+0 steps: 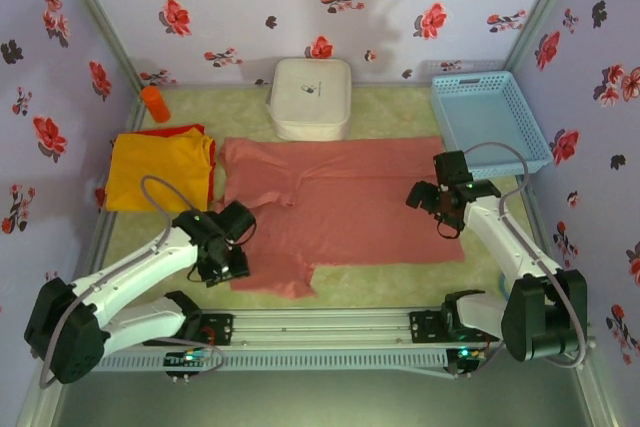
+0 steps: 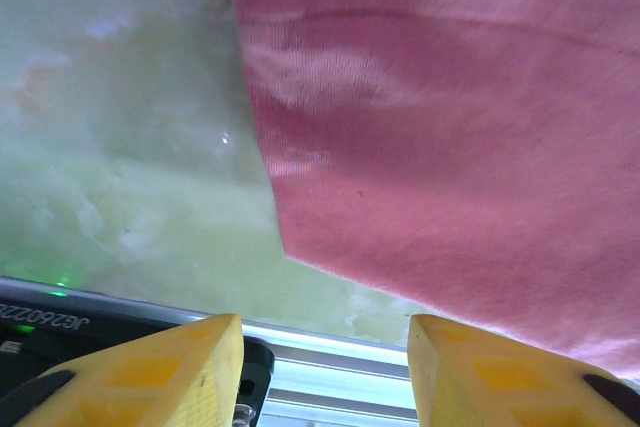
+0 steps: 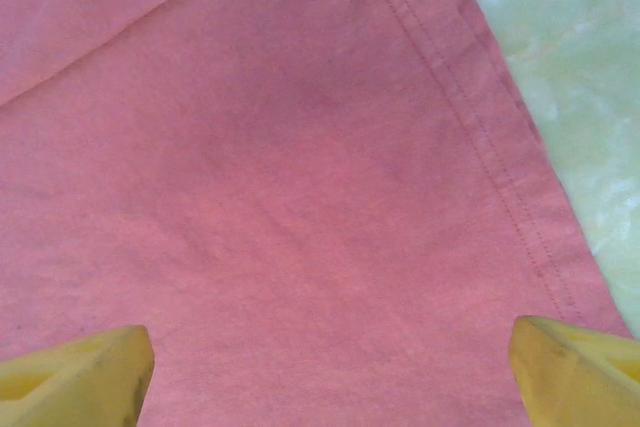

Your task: Fold and stack the t-shirts

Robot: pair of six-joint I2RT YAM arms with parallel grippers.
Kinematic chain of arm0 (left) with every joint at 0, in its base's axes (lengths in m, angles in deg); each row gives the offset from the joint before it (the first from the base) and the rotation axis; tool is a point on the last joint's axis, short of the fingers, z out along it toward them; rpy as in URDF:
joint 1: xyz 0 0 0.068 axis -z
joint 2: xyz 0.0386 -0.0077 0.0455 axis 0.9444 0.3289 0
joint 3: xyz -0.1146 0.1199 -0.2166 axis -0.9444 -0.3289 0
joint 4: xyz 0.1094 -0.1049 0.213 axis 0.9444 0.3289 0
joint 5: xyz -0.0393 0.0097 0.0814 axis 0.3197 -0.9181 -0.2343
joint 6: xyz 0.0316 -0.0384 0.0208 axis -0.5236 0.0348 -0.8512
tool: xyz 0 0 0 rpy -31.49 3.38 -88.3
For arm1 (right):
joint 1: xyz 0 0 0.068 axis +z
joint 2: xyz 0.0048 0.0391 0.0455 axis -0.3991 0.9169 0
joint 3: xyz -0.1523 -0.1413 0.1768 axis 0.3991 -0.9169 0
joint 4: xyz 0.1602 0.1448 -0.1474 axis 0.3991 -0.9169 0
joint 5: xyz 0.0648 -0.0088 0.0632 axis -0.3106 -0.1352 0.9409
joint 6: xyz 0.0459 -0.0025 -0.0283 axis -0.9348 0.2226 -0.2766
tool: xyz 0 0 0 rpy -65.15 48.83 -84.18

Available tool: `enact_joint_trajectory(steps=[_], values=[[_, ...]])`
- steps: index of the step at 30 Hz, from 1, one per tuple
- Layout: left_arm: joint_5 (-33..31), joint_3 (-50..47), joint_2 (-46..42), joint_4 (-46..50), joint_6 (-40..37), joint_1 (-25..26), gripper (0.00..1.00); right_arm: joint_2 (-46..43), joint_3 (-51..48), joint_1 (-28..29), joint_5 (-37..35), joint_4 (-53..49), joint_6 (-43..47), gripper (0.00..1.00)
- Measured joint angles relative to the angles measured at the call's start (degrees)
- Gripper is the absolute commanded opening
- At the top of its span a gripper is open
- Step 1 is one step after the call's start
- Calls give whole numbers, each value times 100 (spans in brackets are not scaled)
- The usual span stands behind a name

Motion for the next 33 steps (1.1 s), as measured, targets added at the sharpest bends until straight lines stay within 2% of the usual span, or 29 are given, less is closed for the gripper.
enact_joint_trajectory(steps=[6,13,15,20,24,26,29,33], values=[[133,-431,245,-527,562,481,48,-251,-87,-94,-48,-37,-160,91],[203,-732,619,-1231,817,595,47,-269,-103,-162,-44,-44,-205,91],[195,-741,682,-1325,824,595,45,-269,-103,-166,-42,-42,-203,91],[188,-682,807,-1432,837,595,34,-267,-103,-190,9,-37,-203,90],[83,-507,1021,-1508,793,603,13,-225,-103,-199,61,-28,-203,90],[-4,-330,1137,-1432,737,603,6,-214,-103,-201,70,-22,-203,90],[-116,109,1204,-1158,551,566,0,-192,-103,-201,87,-20,-203,90],[-214,852,1329,-815,133,310,0,-186,-103,-201,94,-13,-203,90]])
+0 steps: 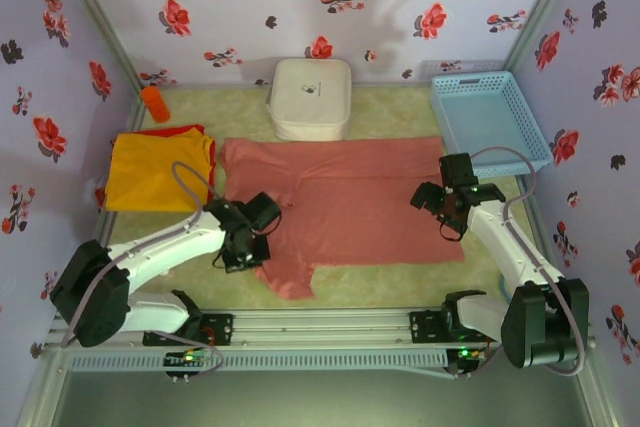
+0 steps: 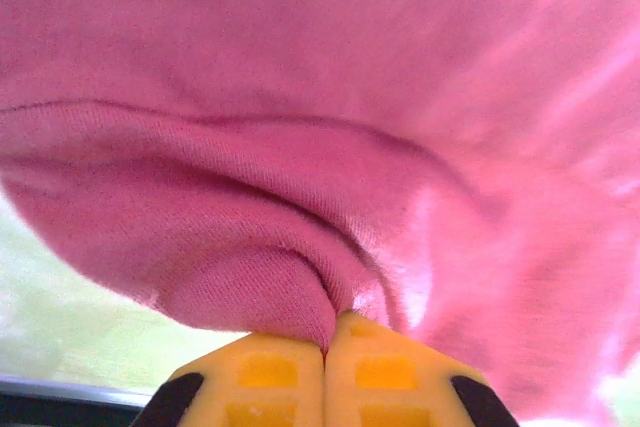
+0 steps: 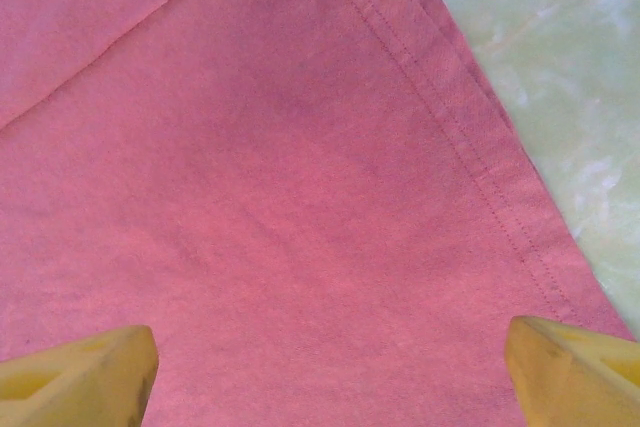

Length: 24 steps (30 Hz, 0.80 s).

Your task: Fold and stack the t-shirts

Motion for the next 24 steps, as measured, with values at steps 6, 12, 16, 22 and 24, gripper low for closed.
enact_joint_trajectory(steps=[6,12,16,22,24], values=[[-68,1215,778,306,-774,-350,0,28,0,-4,15,35,0,90],[-74,2404,1963,481,-1458,-378,11,28,2,-31,17,37,0,90],[-107,2756,2393,487,-1755,-378,43,28,2,-37,39,37,0,90],[-109,2553,2184,472,-1895,-435,58,28,2,-37,149,63,0,90],[-101,2190,1794,472,-1888,-540,57,37,2,-37,195,116,0,90]])
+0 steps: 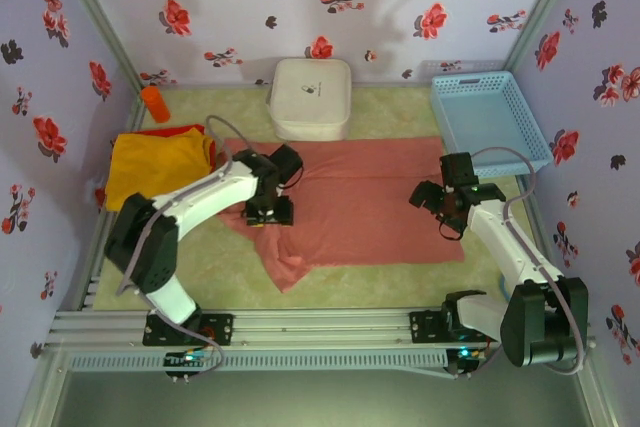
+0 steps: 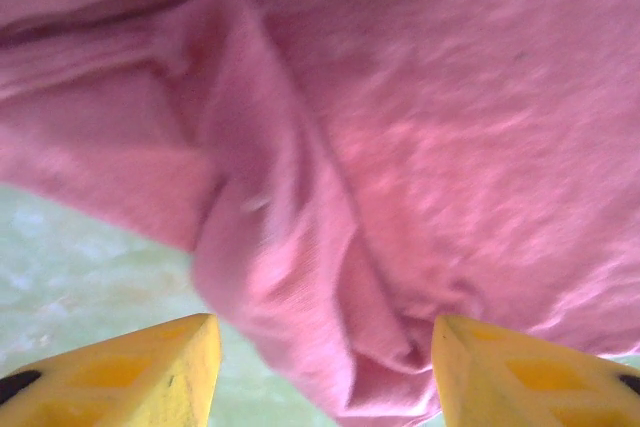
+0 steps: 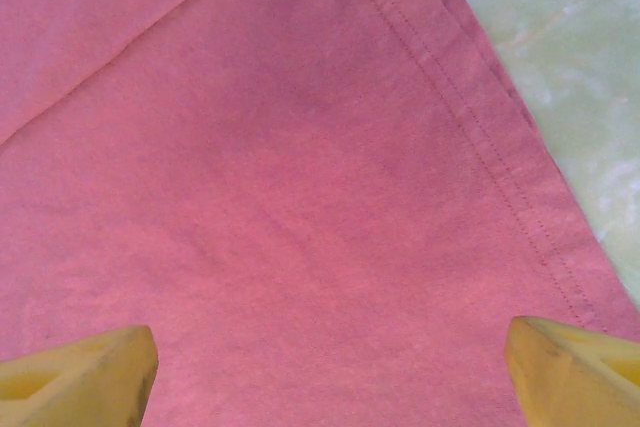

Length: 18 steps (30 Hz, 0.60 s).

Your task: Fold and stack the t-shirts

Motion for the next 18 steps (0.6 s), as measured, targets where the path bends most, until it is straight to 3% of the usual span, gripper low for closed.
enact_joint_trajectory(steps=[7,18], values=[[216,-1556,-1657,-144,181,-658,52,162,0,0,131,144,0,90],[938,-2918,-1827,-1834,977,-743,46,354,0,0,234,225,0,90]])
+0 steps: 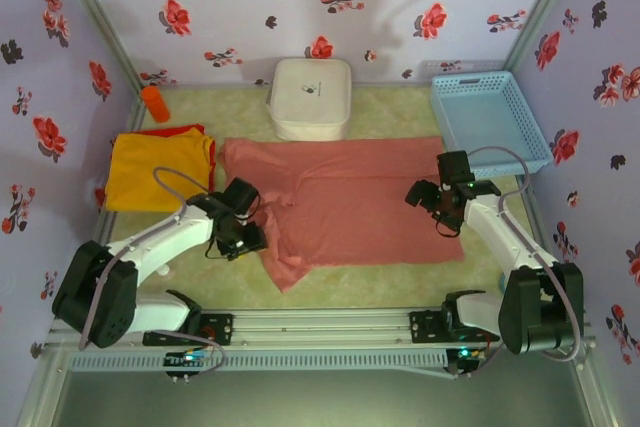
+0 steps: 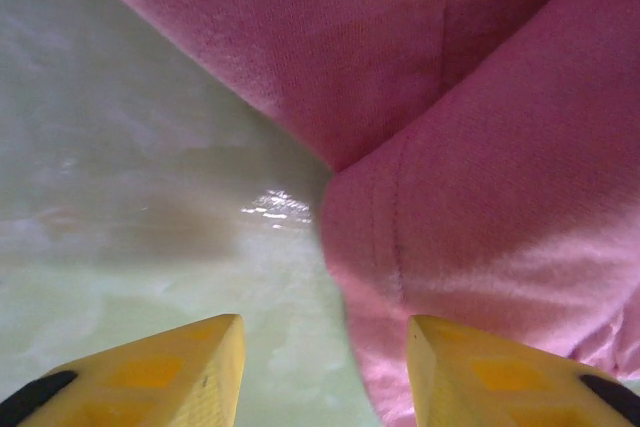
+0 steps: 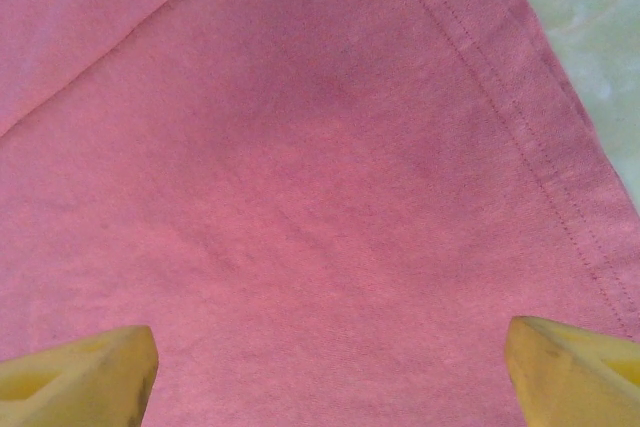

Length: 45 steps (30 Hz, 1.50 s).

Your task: Fold and stack the t-shirts

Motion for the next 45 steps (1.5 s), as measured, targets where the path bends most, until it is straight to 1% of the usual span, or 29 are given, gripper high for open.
enact_joint_trajectory(steps=[6,15,22,27,32,36,37,41,43,45], values=[[144,-302,7,-540,402,22,41,0,0,0,2,2,0,90],[146,-293,387,-1145,619,160,24,0,0,0,20,74,0,90],[4,74,693,-1108,625,369,0,0,0,0,20,87,0,90],[-173,562,831,-634,575,623,0,0,-2,0,20,90,0,90],[-442,1445,1137,107,450,920,0,2,-2,0,20,109,0,90],[-564,1823,1412,334,345,1078,0,13,-2,0,20,131,0,90],[-586,1821,1432,363,328,1093,3,13,-2,0,20,131,0,90],[-649,1727,1364,540,149,1084,19,13,-2,0,20,133,0,90],[-623,1547,1180,579,48,1073,26,17,-2,0,22,133,0,90],[-525,1257,870,619,-4,1075,35,46,-2,0,24,136,0,90]])
